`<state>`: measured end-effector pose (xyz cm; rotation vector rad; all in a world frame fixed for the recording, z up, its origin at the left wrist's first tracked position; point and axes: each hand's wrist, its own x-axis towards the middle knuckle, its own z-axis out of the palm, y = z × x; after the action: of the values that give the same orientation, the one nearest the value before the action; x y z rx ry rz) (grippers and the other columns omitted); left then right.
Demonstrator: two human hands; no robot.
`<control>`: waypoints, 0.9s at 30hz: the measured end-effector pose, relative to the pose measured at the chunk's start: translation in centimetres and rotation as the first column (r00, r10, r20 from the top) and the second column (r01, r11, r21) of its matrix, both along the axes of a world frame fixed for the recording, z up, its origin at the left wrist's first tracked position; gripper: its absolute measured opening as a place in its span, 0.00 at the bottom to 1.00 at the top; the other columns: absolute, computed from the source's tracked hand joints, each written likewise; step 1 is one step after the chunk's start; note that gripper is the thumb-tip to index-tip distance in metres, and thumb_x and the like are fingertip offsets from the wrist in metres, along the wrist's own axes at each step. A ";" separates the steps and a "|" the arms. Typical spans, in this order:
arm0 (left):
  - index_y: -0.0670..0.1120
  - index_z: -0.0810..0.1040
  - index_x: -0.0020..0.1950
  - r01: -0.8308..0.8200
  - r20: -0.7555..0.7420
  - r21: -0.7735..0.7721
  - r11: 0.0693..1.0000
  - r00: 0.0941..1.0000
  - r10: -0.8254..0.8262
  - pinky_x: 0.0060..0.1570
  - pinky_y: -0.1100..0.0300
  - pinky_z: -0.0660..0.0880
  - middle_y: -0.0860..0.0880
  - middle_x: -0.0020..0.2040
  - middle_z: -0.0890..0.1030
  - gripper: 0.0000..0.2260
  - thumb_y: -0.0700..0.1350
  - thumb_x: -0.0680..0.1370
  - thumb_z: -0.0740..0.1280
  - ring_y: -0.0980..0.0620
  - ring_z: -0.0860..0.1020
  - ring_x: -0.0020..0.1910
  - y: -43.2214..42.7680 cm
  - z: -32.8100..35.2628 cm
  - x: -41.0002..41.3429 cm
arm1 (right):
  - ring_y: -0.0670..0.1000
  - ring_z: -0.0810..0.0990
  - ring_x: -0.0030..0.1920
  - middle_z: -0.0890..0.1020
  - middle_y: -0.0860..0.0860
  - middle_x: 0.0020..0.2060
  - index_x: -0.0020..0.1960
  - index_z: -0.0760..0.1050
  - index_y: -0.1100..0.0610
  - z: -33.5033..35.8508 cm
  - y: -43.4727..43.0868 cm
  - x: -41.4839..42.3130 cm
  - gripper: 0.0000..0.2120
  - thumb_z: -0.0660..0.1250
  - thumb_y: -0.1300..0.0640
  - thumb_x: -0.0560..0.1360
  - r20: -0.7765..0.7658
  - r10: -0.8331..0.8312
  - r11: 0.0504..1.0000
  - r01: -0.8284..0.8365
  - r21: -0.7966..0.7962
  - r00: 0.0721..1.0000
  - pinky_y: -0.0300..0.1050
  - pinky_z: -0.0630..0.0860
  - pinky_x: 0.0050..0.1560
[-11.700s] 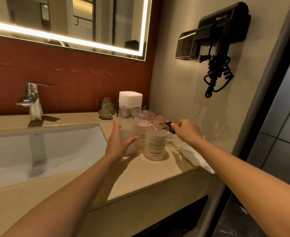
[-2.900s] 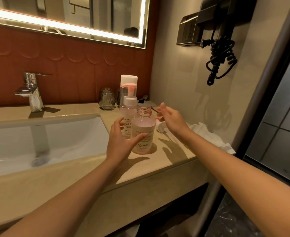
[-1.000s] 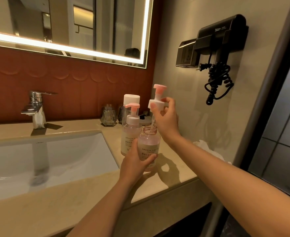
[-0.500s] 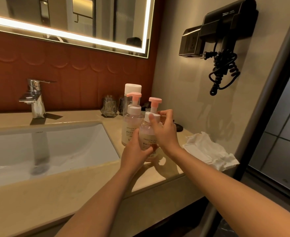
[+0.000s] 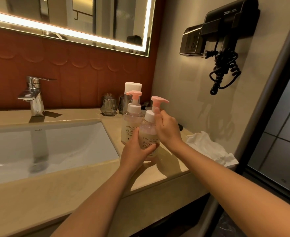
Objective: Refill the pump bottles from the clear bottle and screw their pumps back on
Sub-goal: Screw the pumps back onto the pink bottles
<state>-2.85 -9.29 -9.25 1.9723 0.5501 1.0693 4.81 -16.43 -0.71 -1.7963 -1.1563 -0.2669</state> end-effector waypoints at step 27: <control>0.55 0.61 0.70 0.015 0.003 0.006 1.000 1.000 -0.015 0.50 0.59 0.75 0.53 0.62 0.75 0.32 0.56 0.70 0.71 0.53 0.74 0.59 -0.1 0.3 -0.4 | 0.54 0.75 0.59 0.75 0.53 0.60 0.67 0.68 0.58 3.3 0.4 0.9 0.28 0.71 0.50 0.71 -0.305 0.154 0.983 -0.176 -0.047 0.940 0.50 0.74 0.58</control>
<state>-3.25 -9.42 -8.98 1.9769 0.5302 1.0655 5.75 -16.04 2.64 -1.7194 -1.1000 0.1470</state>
